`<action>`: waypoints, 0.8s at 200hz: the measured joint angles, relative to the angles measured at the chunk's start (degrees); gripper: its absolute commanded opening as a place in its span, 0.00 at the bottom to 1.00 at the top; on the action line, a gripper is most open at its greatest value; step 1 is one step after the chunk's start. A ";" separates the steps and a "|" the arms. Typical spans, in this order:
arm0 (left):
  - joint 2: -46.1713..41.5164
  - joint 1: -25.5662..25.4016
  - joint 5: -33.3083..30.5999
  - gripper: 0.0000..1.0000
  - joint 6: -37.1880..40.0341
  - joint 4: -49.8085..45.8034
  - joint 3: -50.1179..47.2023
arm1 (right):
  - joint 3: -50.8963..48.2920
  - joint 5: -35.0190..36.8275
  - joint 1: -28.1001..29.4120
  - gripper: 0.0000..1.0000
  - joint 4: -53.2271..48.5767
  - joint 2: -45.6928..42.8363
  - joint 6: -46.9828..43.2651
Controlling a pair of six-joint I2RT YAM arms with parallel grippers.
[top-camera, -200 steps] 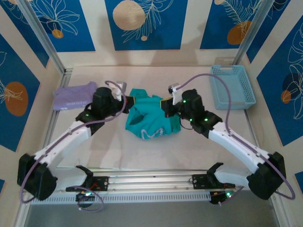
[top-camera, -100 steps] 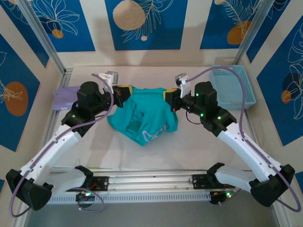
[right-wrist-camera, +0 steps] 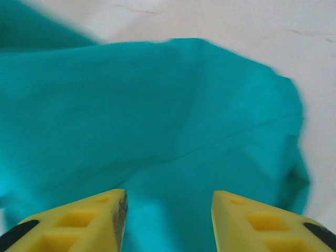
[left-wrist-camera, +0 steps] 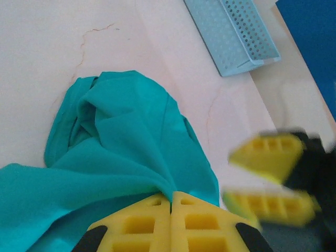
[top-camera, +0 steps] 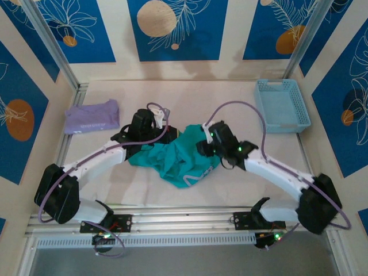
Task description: Fold the inside-out t-shirt
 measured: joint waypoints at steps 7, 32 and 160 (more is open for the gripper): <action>0.00 0.00 0.00 0.00 -0.02 0.46 0.02 | -1.95 -0.57 2.23 0.56 1.88 -2.43 -0.31; -0.02 0.00 0.00 0.00 -0.02 0.92 0.02 | -5.68 -1.01 6.43 0.62 8.70 -2.38 -0.22; -4.85 -1.03 -18.75 0.59 7.89 -5.99 -2.23 | -7.93 -22.25 -7.65 0.00 24.94 3.65 13.66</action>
